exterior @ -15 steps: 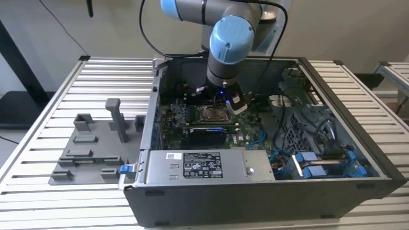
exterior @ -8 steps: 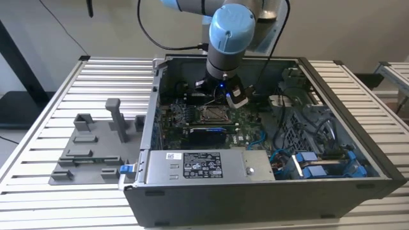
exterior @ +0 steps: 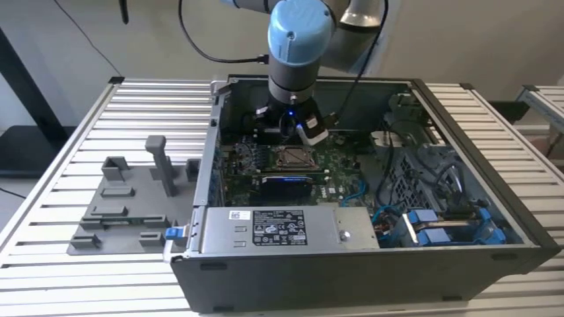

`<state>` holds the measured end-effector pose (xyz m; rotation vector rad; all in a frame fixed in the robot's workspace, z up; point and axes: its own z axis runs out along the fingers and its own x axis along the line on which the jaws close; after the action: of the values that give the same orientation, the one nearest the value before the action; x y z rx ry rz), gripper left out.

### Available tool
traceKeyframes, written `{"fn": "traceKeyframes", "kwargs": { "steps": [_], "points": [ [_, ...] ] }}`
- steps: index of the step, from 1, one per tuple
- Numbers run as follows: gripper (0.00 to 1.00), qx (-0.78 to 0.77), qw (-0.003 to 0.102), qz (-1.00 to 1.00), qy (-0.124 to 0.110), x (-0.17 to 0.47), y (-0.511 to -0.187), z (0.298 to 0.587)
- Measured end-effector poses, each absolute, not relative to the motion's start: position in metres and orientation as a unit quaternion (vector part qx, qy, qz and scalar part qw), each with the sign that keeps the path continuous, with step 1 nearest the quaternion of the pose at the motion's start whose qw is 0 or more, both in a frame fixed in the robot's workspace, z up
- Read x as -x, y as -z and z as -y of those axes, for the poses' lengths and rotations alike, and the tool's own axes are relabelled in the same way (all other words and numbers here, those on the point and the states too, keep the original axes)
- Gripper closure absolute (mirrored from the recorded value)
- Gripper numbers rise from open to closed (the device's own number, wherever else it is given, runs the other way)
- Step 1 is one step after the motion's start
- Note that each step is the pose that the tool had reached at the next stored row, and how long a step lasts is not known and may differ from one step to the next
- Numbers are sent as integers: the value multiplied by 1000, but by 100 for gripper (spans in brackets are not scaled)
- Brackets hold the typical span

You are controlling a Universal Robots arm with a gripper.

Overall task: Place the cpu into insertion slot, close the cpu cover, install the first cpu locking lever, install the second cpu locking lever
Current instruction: 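Install the first cpu locking lever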

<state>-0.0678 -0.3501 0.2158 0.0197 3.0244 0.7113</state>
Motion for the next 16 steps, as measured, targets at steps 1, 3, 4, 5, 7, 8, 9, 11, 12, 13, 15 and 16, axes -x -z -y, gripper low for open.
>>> {"fn": "traceKeyframes", "kwargs": {
  "steps": [1,3,4,5,7,8,9,11,12,13,15,16],
  "points": [
    [89,-6,17,-974,-226,69,-215,350],
    [89,-6,17,-976,-219,71,-215,351],
    [89,-6,17,-976,-217,71,-214,351],
    [89,-6,17,-976,-215,72,-212,351],
    [89,-6,17,-977,-215,74,-209,351],
    [89,-6,17,-977,-214,75,-207,351],
    [89,-6,17,-977,-214,76,-205,351],
    [89,-6,17,-977,-212,79,-202,351],
    [89,-6,17,-977,-211,79,-200,351],
    [89,-6,17,-977,-211,80,-198,351],
    [89,-6,17,-978,-210,80,-195,351],
    [89,-6,17,-978,-209,79,-193,351]
  ]
}}
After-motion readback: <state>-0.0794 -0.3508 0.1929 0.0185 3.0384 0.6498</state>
